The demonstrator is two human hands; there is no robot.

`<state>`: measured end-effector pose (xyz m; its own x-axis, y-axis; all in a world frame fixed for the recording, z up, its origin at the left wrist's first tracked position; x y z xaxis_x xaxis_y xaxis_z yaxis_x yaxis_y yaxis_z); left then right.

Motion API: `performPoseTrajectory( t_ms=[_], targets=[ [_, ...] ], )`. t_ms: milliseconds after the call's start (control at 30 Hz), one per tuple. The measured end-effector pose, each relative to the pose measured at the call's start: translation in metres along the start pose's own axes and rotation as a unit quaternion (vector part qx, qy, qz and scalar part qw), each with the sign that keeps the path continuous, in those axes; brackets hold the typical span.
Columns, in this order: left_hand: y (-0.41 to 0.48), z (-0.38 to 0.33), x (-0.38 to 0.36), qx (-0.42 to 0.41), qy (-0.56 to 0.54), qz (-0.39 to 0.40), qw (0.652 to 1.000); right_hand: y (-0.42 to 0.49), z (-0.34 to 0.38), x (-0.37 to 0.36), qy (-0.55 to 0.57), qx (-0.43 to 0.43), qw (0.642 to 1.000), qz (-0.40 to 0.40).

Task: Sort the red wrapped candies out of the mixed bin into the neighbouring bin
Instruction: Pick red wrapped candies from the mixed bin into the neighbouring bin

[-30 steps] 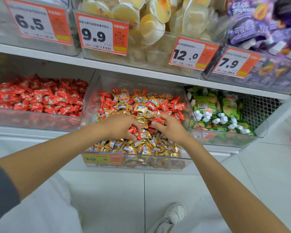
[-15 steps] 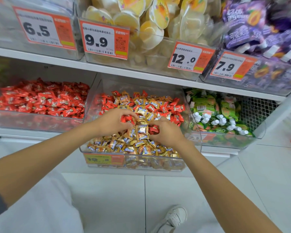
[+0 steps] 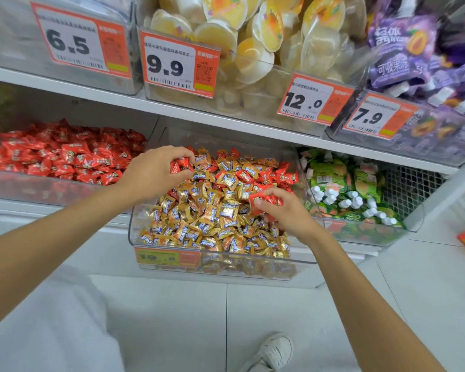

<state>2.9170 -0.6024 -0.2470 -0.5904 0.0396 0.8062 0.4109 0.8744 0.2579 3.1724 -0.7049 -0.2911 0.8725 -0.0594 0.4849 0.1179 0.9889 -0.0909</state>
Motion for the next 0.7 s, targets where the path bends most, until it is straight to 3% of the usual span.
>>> performPoseTrajectory(
  t_ms=[367, 533, 700],
  targets=[
    [-0.007, -0.002, 0.008, 0.038, -0.074, -0.030, 0.996, -0.001, 0.000, -0.013, 0.111, -0.035, 0.993, 0.014],
    [-0.006, 0.010, 0.010, 0.056, -0.184, -0.058, 0.980, 0.006, 0.009, -0.034, 0.197, -0.068, 0.977, 0.044],
    [0.000, 0.018, 0.010, 0.068, -0.242, -0.046, 0.967, 0.024, 0.015, -0.036, 0.183, -0.070, 0.981, 0.012]
  ],
)
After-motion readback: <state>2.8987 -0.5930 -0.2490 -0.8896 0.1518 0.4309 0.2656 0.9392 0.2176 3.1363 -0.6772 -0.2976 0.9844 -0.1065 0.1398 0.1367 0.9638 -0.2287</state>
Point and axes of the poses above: each hand's wrist, its own y-axis towards the middle knuckle, its own x-axis out of the back of the hand, z = x × y, the point moved 7 cm from there along y, towards the middle knuckle, and after that the axes turned 4 degrees about x, right-handed, at the moved point
